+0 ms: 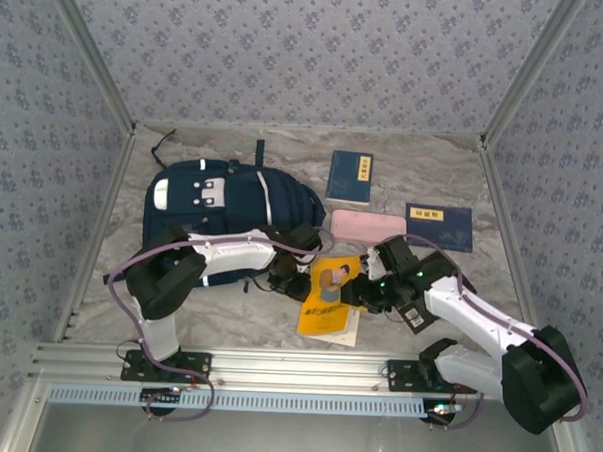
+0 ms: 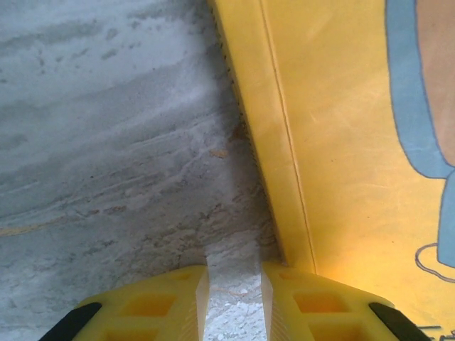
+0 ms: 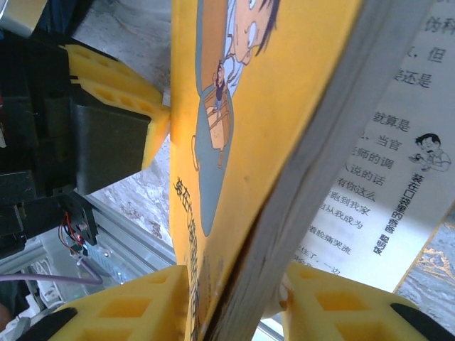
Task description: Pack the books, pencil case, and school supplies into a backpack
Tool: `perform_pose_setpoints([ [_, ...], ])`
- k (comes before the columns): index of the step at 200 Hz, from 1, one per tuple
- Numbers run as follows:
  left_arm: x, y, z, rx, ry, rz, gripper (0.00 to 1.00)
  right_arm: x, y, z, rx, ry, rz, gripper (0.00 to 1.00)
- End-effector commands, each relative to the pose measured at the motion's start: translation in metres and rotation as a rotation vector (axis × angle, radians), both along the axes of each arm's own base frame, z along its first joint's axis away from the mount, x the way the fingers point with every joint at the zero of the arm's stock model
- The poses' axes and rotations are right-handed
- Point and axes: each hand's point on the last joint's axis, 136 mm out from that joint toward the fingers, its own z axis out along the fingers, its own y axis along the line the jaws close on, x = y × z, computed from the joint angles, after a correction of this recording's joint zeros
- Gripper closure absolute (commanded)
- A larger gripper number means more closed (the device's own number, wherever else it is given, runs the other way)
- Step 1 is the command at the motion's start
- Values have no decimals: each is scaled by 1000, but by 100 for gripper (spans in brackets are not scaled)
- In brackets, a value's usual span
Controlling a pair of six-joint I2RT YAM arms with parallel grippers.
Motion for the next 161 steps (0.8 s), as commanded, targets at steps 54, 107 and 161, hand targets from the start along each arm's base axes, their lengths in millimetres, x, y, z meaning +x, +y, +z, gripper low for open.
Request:
perform_pose_setpoints([
  [54,23,-60,20,-233,-130,-62,73,16,21,16,68,-46,18,45],
  [107,23,-61,21,-247,-129,-56,73,33,35,19,152,-79,-51,45],
  [161,28,-44,34,-268,-141,-4,72,34,17,-11,5,-45,-69,79],
])
